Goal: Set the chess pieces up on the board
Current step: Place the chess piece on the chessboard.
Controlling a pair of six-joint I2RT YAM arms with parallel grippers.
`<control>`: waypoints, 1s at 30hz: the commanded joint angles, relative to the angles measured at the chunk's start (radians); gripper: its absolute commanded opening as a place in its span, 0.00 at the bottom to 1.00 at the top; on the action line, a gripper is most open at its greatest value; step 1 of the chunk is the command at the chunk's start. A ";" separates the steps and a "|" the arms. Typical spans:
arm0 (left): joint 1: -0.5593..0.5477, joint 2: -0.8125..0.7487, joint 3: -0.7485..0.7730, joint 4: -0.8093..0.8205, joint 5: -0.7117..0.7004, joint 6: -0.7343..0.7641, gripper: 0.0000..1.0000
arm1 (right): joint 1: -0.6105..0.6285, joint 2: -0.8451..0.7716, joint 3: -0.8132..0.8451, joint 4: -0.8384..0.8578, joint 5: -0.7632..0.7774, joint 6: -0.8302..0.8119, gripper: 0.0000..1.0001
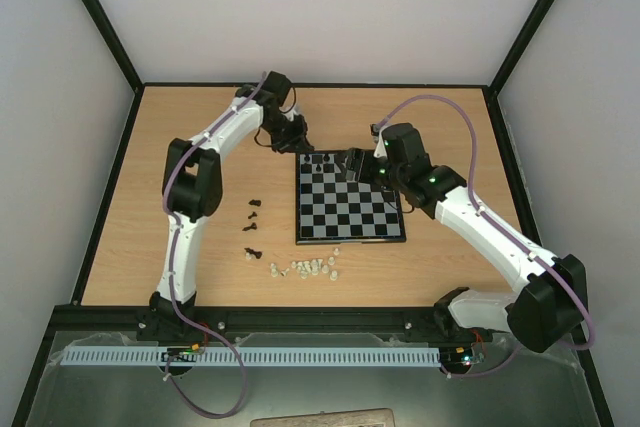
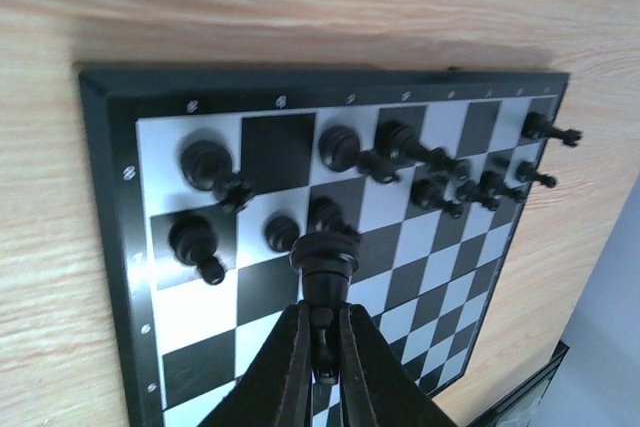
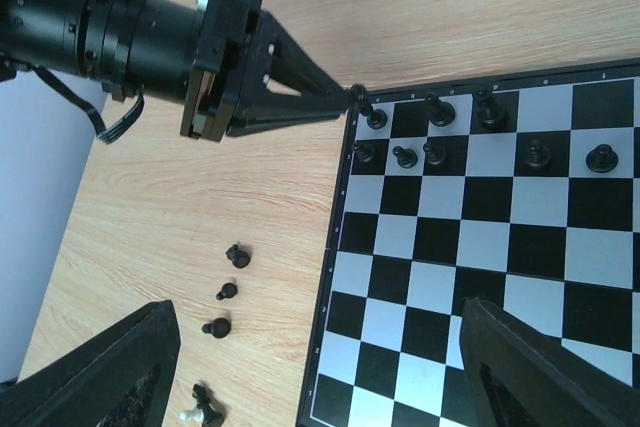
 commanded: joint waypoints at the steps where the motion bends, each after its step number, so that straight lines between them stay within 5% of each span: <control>1: 0.000 -0.085 -0.071 -0.044 0.007 0.013 0.02 | -0.020 -0.007 -0.010 -0.035 0.010 -0.028 0.78; 18: -0.064 -0.380 -0.446 -0.049 0.016 0.074 0.02 | -0.031 0.060 0.000 -0.034 0.001 -0.044 0.77; 30: -0.160 -0.364 -0.591 -0.067 -0.029 0.097 0.02 | -0.030 0.087 0.001 -0.030 -0.020 -0.045 0.77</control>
